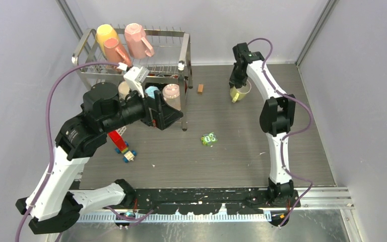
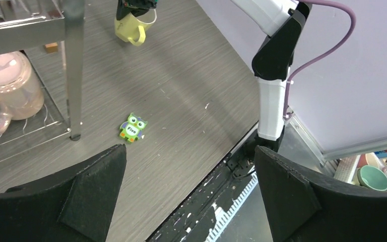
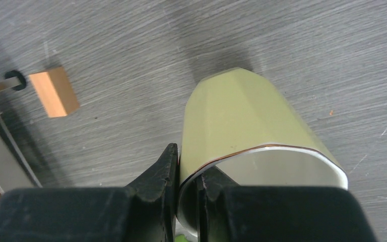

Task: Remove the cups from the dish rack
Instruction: Place the cup at the center of the board.

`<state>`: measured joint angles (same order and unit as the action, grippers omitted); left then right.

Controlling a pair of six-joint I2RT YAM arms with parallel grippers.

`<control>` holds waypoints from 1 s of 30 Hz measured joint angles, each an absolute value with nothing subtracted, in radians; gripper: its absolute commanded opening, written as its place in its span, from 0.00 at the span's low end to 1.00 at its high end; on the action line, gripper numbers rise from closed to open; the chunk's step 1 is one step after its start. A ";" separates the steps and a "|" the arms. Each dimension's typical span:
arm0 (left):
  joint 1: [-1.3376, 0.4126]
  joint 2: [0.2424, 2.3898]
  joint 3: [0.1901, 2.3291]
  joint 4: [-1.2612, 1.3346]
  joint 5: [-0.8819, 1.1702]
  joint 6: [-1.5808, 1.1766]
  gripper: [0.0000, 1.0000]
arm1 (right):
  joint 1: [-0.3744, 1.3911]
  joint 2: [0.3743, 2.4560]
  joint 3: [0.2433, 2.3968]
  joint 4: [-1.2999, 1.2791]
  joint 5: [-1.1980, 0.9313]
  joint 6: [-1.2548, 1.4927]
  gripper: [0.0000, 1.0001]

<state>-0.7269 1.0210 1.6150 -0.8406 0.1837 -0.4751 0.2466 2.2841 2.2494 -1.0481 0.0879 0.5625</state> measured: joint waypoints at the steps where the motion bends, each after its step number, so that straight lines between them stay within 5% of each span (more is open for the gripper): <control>1: -0.727 1.014 1.615 -0.850 0.177 -0.471 1.00 | 0.247 2.306 2.265 -1.055 0.091 0.559 0.01; 9: -0.727 0.986 1.600 -0.883 0.148 -0.468 1.00 | 0.247 2.403 2.364 -1.116 0.123 0.540 0.03; 18: -0.727 0.989 1.598 -0.892 0.133 -0.471 1.00 | 0.247 2.427 2.405 -1.146 0.137 0.520 0.57; 30: -0.727 1.015 1.598 -0.891 0.121 -0.472 1.00 | 0.247 2.428 2.476 -1.159 0.133 0.517 0.75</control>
